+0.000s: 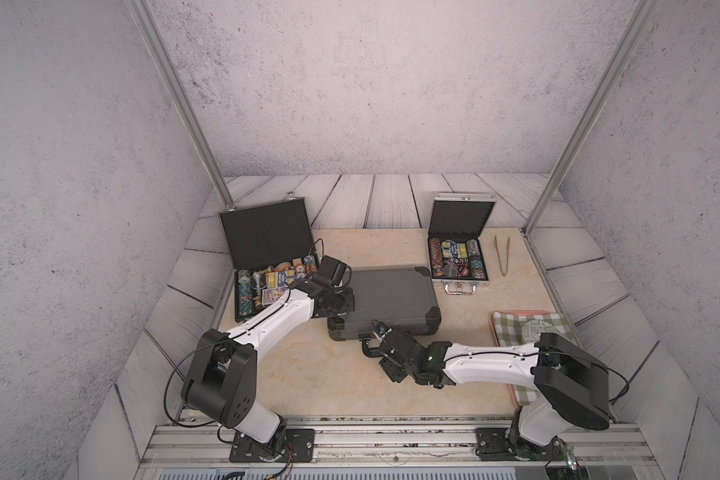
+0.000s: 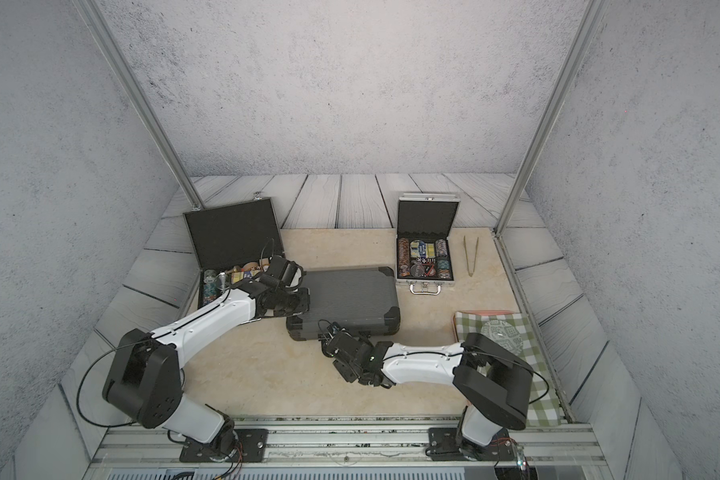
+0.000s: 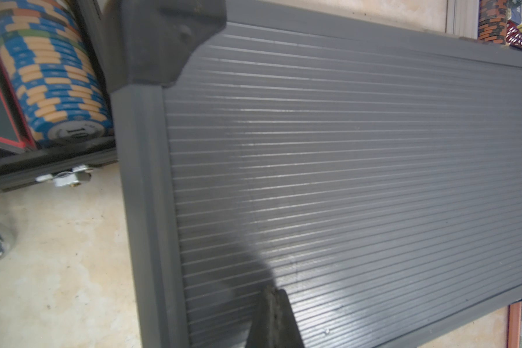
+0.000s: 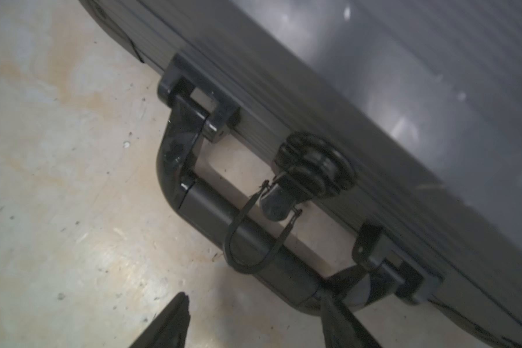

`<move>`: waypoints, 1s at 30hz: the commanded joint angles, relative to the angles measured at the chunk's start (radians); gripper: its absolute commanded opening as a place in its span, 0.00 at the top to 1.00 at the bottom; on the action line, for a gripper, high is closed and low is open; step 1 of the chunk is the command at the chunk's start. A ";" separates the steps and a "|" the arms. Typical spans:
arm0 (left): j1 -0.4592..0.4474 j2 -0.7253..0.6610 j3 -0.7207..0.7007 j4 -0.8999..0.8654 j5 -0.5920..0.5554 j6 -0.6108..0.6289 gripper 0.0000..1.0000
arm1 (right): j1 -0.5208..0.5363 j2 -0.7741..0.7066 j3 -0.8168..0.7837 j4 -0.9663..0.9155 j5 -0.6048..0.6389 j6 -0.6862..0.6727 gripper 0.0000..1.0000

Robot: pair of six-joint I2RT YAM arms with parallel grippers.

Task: Close the poker set cases
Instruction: Fasten the fastener on the poker set case.

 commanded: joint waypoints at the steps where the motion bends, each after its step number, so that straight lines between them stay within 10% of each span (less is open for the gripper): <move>1: 0.014 0.014 -0.016 -0.069 -0.029 0.011 1.00 | 0.012 0.060 0.047 -0.039 0.092 -0.013 0.29; 30: 0.019 0.004 -0.013 -0.073 -0.028 0.011 1.00 | -0.022 0.044 0.113 -0.063 0.313 0.084 0.37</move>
